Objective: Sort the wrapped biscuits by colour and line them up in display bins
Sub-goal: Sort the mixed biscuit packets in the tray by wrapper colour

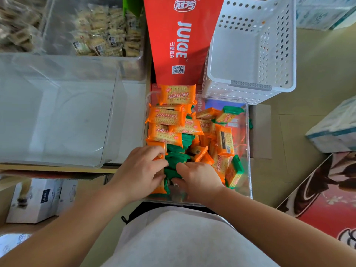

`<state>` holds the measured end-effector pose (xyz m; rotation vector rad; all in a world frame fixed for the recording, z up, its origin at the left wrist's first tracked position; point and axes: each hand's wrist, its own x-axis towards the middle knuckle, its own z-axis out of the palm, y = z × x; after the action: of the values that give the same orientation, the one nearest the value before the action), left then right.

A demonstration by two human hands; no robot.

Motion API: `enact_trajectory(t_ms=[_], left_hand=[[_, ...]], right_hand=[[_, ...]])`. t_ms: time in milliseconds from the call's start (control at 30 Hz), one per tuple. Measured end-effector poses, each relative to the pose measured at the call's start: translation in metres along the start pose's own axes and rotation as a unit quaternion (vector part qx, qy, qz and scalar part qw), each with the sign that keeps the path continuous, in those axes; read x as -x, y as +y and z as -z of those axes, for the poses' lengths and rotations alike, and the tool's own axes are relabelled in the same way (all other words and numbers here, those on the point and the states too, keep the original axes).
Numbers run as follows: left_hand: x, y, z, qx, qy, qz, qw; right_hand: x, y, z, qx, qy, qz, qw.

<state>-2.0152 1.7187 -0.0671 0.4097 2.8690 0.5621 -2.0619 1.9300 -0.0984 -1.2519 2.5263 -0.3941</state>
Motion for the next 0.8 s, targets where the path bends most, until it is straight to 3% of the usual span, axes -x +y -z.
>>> enact_trajectory(t_ms=[167, 267, 300, 367, 467, 533, 633, 800], left_hand=[[-0.002, 0.004, -0.005, -0.024, -0.027, 0.002, 0.999], [-0.007, 0.004, -0.006, -0.055, -0.038, -0.012, 0.998], [-0.009, 0.004, -0.007, -0.062, -0.039, -0.018, 0.997], [-0.012, 0.003, -0.008, -0.067, -0.036, -0.037, 0.996], [-0.015, 0.006, -0.014, -0.077, -0.024, -0.059, 0.995], [-0.017, 0.01, -0.017, -0.085, -0.016, -0.061, 0.994], [-0.022, 0.015, -0.015, -0.079, -0.012, -0.043, 0.996], [-0.021, 0.02, -0.015, -0.132, -0.095, -0.038, 0.986]], right_hand=[[0.005, 0.008, -0.011, 0.058, -0.056, 0.014, 0.997], [0.001, 0.013, 0.003, 0.017, -0.11, -0.021, 0.994], [0.003, 0.016, 0.011, -0.003, -0.099, -0.03, 0.995], [0.014, 0.029, 0.026, -0.011, -0.003, -0.062, 0.998], [0.035, 0.059, 0.049, 0.119, 0.064, -0.135, 0.982], [0.044, 0.075, 0.066, 0.208, 0.007, -0.176, 0.962], [0.05, 0.079, 0.082, 0.258, -0.141, -0.23, 0.928], [0.051, 0.071, 0.083, 0.254, -0.209, -0.207, 0.921]])
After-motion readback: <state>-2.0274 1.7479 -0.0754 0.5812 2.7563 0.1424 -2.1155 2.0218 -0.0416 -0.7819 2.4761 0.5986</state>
